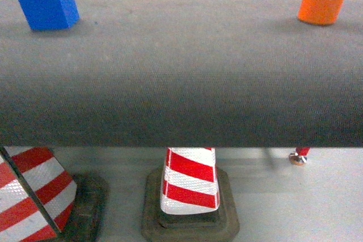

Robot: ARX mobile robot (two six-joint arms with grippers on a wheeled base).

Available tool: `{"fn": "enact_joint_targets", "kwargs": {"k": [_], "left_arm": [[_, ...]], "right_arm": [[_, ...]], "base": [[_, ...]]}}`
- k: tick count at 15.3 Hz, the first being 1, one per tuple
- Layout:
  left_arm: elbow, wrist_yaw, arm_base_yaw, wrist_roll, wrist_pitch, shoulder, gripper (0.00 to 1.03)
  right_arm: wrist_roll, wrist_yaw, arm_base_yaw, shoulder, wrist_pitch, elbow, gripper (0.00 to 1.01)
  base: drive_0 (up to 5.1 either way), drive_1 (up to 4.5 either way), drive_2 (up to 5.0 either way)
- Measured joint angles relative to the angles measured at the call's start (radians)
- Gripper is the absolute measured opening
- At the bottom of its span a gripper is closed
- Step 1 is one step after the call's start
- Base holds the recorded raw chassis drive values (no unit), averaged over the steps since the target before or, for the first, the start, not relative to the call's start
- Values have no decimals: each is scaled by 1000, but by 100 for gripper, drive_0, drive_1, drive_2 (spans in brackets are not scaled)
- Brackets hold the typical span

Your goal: Sort blue parts and orange caps into right shelf containers

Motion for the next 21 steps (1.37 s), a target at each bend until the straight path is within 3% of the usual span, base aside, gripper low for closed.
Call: {"fn": "enact_joint_targets", "kwargs": {"k": [21], "left_arm": [[0,0,0,0,0,0,98]], "right_arm": [[0,1,0,0,1,0,98]], "base": [[0,0,0]]}}
